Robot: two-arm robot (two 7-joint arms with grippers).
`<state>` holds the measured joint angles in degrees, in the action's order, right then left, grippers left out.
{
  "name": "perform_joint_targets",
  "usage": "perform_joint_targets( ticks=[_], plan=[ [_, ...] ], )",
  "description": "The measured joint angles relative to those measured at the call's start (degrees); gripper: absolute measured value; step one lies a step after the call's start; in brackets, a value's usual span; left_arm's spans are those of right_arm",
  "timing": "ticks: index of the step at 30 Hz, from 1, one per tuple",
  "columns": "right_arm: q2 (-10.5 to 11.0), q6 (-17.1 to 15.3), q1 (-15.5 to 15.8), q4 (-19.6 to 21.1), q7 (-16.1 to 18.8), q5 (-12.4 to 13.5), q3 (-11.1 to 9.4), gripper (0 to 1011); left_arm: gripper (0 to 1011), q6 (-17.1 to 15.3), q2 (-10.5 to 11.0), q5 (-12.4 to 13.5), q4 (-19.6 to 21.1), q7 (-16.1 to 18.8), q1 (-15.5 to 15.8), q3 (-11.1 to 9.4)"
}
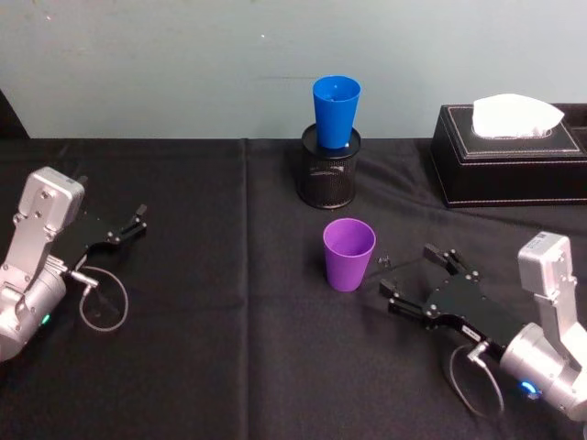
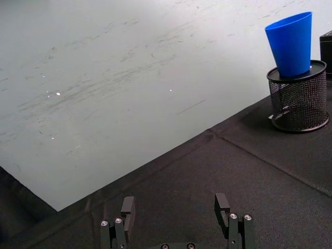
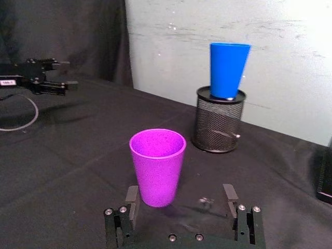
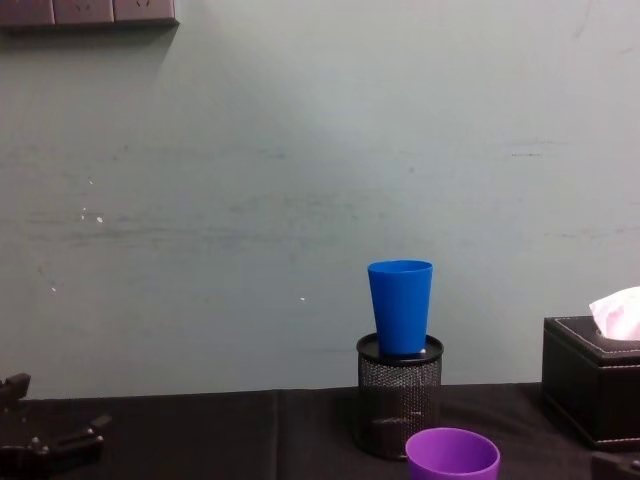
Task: Pick up one cup with a gripper and tap it against the other cup.
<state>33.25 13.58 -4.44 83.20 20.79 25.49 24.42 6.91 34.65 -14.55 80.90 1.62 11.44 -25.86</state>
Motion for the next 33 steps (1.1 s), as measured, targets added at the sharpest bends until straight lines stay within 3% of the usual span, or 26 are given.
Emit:
perform_joint_targets(
  ticks=[16,33],
  plan=[
    [-5.4,-2.2,-4.7,-5.3,4.4,-0.2,0.8,1003,1005,0.0,0.0,0.0,0.0,0.0,0.0,0.0],
    [-9.7,-3.6,-8.5,-8.6,6.5,-3.9,1.7,1003,1005,0.0,0.0,0.0,0.0,0.0,0.0,0.0]
  ],
)
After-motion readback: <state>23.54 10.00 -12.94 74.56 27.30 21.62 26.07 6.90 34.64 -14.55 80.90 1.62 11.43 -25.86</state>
